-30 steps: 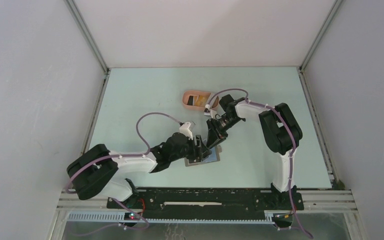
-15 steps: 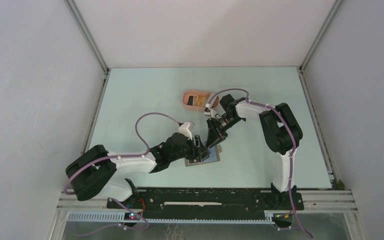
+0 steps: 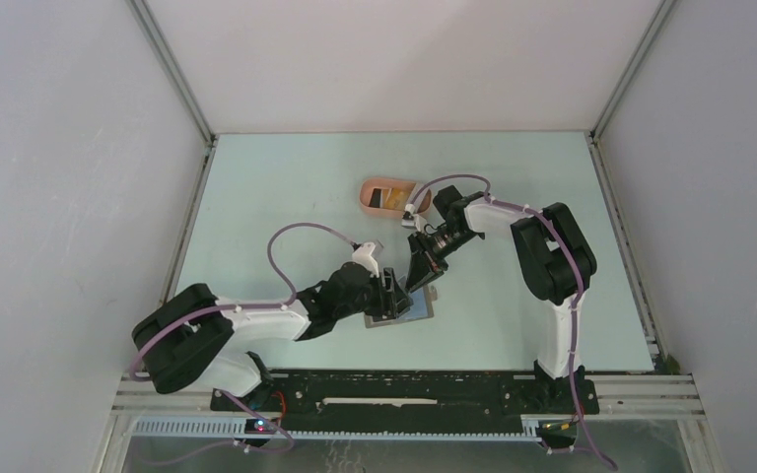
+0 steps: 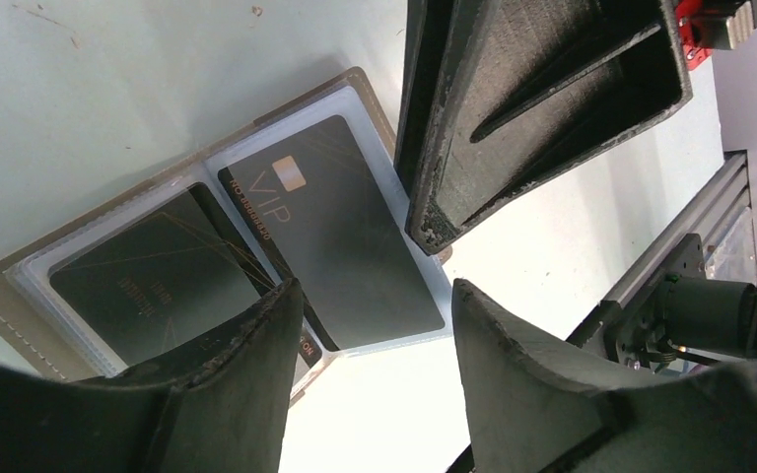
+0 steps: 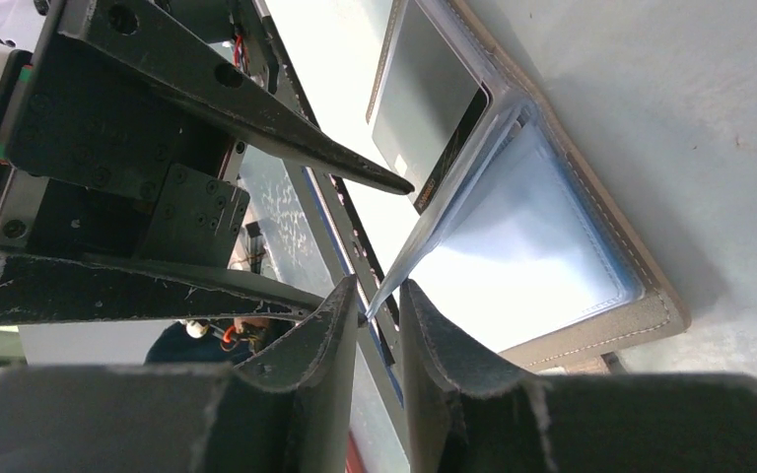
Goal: Put the credit cards into the card holder
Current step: Turn over the card slot in the card holder.
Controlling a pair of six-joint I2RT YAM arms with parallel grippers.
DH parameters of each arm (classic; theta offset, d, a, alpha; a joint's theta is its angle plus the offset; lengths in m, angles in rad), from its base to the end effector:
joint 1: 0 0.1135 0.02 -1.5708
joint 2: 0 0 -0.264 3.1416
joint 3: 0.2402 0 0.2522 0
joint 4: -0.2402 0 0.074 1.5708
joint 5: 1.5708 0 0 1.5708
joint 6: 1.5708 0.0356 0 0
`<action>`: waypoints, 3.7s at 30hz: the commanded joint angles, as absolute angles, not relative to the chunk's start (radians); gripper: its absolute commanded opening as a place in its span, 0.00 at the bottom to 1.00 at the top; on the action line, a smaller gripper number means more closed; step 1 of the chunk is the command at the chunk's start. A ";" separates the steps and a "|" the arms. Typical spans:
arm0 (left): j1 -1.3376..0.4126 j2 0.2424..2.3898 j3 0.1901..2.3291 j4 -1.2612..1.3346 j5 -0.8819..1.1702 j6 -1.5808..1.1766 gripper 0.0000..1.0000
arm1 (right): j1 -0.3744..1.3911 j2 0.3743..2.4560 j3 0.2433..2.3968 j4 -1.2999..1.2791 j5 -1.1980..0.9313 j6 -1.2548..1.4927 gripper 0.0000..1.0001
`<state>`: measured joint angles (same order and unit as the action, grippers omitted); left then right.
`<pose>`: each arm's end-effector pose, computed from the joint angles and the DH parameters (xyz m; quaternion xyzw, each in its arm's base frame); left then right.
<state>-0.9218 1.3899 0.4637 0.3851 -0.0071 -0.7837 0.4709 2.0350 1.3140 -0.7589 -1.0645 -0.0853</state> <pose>0.1583 -0.2083 0.1570 0.0583 0.8684 -0.3688 0.3263 0.3157 0.1956 0.1420 0.2585 -0.8214 -0.5051 0.0587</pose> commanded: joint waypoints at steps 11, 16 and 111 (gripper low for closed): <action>-0.925 1.376 0.452 0.373 -0.060 -0.764 0.57 | 0.461 2.046 1.316 -0.767 -1.086 -0.089 0.34; -0.925 1.354 0.442 0.359 -0.070 -0.762 0.56 | 0.455 2.047 1.315 -0.766 -1.084 -0.090 0.40; -0.675 1.295 0.249 0.347 0.134 -0.745 0.45 | 0.466 1.969 1.325 -0.734 -0.621 -0.169 0.33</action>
<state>-0.6193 1.3052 0.3019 0.3866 0.0162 -0.6666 0.4961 2.0357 1.3136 -0.7670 -0.6956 -0.1257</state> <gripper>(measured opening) 0.448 0.316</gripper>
